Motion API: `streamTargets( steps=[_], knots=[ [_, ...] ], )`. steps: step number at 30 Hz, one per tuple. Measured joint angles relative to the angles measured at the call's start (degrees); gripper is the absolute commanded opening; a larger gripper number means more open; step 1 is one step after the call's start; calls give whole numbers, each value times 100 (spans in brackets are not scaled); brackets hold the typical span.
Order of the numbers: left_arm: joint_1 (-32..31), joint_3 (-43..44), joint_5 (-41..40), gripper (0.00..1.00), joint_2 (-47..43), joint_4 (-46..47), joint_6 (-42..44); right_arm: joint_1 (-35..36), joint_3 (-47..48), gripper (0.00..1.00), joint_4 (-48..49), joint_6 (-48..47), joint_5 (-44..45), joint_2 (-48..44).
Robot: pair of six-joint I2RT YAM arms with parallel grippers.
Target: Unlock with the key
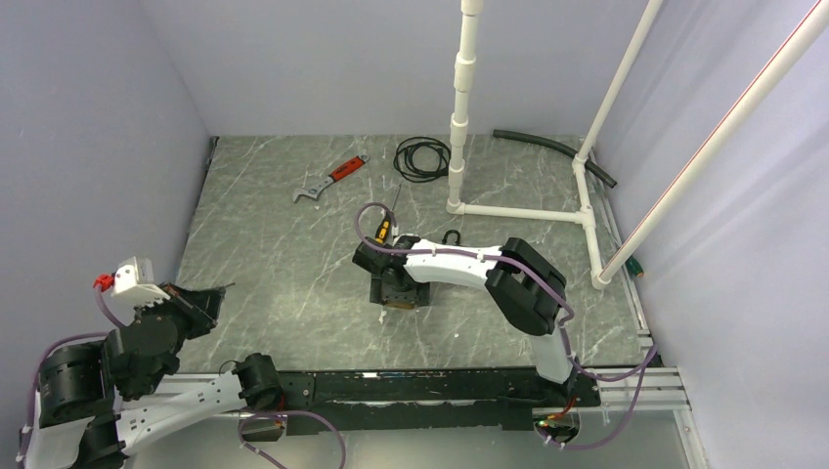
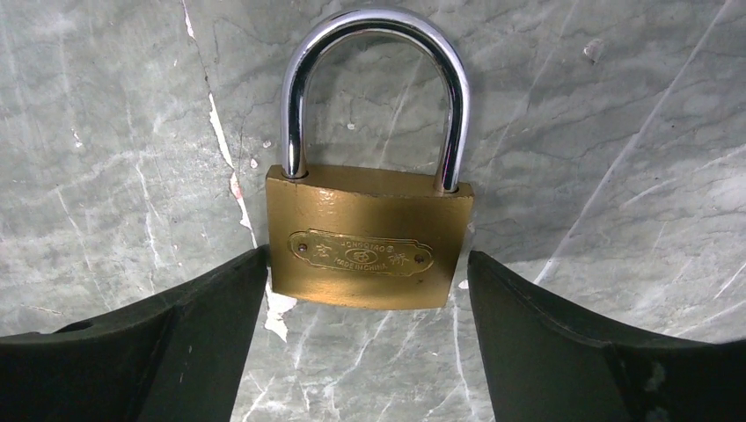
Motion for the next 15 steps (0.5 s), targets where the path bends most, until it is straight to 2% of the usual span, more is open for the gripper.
streamTargets(
  steps=[6,15],
  knots=[
    [0,-4,2,0,-37,7,13,-7,2,77,0,0,2,2],
    [0,-7,2,0,-37,13,13,-61,2,81,15,0,-68,2]
  ],
)
